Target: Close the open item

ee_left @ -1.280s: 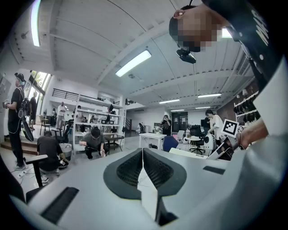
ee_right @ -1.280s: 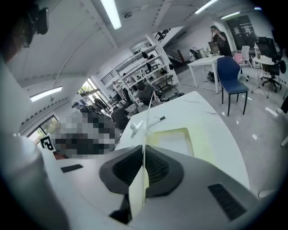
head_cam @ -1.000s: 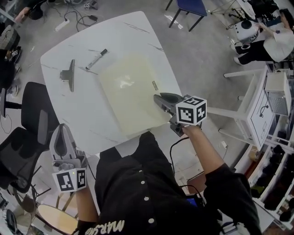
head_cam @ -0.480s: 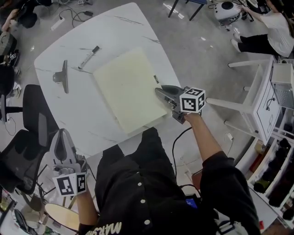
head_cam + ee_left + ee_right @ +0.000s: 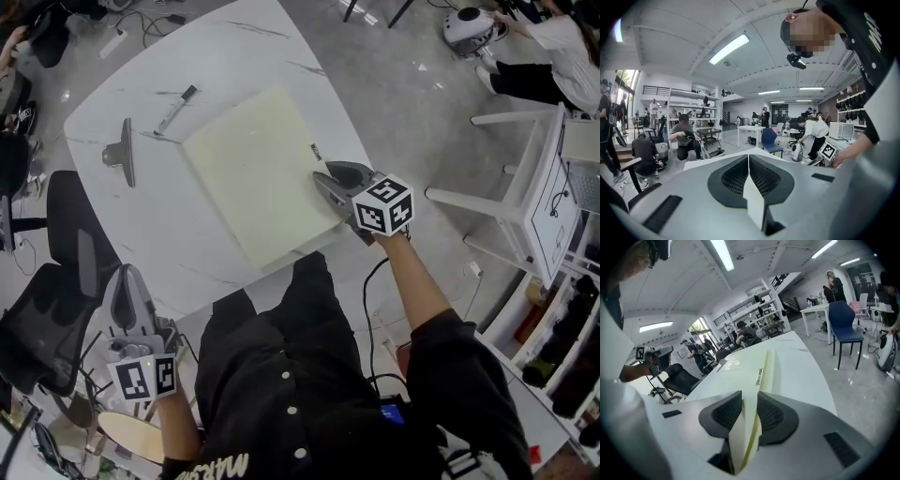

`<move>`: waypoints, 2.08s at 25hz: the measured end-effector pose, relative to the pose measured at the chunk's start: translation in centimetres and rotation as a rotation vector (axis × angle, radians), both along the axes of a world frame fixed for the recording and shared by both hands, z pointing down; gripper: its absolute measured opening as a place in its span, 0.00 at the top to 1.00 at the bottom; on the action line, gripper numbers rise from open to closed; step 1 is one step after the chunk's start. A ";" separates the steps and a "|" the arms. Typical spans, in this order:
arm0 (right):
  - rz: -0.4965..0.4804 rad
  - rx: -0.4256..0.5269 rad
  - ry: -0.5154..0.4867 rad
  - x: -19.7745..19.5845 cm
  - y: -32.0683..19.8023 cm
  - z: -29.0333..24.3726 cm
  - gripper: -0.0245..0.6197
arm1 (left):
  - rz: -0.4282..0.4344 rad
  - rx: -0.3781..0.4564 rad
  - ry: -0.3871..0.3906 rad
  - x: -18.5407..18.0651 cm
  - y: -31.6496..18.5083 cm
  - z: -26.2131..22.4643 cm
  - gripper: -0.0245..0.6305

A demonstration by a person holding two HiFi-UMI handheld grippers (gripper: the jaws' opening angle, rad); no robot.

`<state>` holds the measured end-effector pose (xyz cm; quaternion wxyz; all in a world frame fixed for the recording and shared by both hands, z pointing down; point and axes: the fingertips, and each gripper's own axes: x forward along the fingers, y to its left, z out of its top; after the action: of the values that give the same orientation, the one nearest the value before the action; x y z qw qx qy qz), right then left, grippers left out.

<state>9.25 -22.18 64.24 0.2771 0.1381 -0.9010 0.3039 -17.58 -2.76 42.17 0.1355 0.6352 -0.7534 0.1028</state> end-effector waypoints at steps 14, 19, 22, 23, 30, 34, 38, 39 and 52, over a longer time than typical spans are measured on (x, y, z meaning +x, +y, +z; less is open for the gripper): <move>-0.119 0.453 0.255 -1.1 0.4 -0.4 0.73 | -0.012 -0.016 0.013 -0.6 1.0 0.9 0.93; -0.283 0.585 0.306 -1.4 1.6 0.0 0.82 | -0.007 -0.019 0.017 -0.3 1.1 1.3 0.93; -0.341 0.545 0.301 -1.6 1.9 0.4 0.88 | -0.009 -0.025 0.019 -0.2 1.4 1.5 0.93; -0.333 0.492 0.285 -1.6 1.9 0.4 0.88 | -0.010 -0.027 0.020 -0.2 1.5 1.6 0.93; -0.164 0.121 0.198 -1.1 0.2 0.9 0.91 | -0.007 -0.028 0.023 0.2 1.7 1.8 0.93; -0.063 0.009 0.169 -1.1 -0.3 0.7 0.91 | -0.006 -0.021 0.023 0.3 1.8 1.6 0.93; -0.090 0.156 0.180 -1.1 -0.1 -0.2 0.91 | -0.005 -0.010 0.017 0.2 1.8 1.0 0.93; -0.095 0.182 0.179 -1.2 0.1 -0.3 0.90 | -0.007 -0.009 0.015 0.0 1.9 1.0 0.93; -0.010 0.369 0.093 -2.3 -2.6 -4.6 0.91 | -0.026 0.033 0.026 -0.2 0.8 0.5 0.93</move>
<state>6.95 -24.74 59.67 0.2899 0.1961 -0.9283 0.1255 -17.76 -1.93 42.63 0.1359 0.6289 -0.7612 0.0804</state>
